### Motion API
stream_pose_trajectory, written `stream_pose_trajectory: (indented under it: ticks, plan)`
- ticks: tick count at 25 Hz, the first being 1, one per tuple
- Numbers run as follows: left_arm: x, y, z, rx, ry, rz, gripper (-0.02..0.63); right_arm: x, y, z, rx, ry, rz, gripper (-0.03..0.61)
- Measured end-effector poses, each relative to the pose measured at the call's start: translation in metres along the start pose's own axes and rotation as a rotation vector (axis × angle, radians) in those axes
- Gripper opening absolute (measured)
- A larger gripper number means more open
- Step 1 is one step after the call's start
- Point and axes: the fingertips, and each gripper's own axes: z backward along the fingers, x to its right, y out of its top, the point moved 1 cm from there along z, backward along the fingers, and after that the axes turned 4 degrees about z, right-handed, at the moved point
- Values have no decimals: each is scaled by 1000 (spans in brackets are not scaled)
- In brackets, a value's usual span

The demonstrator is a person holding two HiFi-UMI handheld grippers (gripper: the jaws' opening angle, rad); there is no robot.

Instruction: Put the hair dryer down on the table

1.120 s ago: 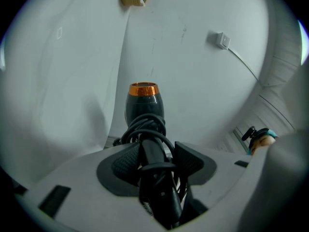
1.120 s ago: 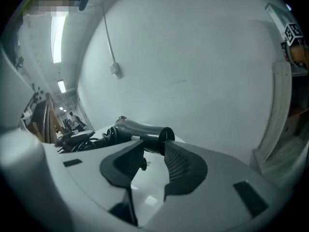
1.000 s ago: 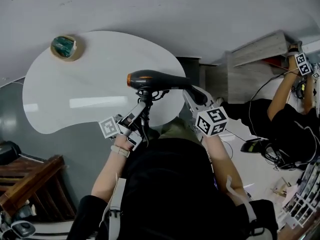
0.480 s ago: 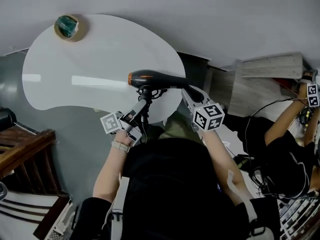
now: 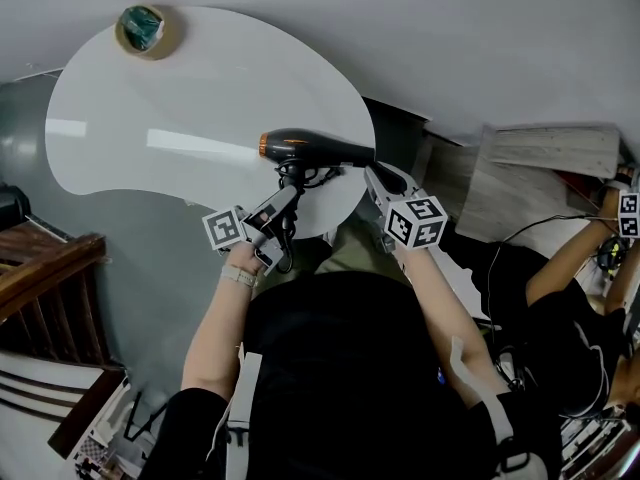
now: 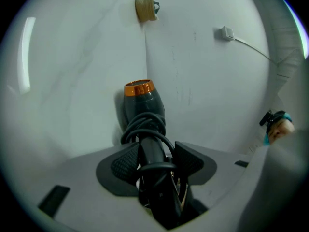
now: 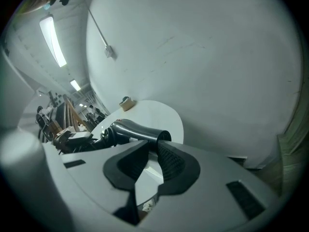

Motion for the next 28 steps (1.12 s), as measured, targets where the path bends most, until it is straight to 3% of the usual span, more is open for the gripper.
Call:
stream_pose_trajectory:
  ticks: [8, 15, 23, 28]
  plan:
    - [-9, 5, -8, -84, 111, -183, 233, 7, 1, -8, -11, -1, -12, 67]
    - [-11, 8, -14, -95, 159, -270, 242, 7, 9, -15, -10, 24, 0, 65]
    - [-28, 15, -13, -138, 332, -463, 250, 7, 19, -23, -6, 49, 12, 58]
    - [-37, 14, -13, -160, 396, -508, 253, 6, 22, -27, -13, 71, 28, 57]
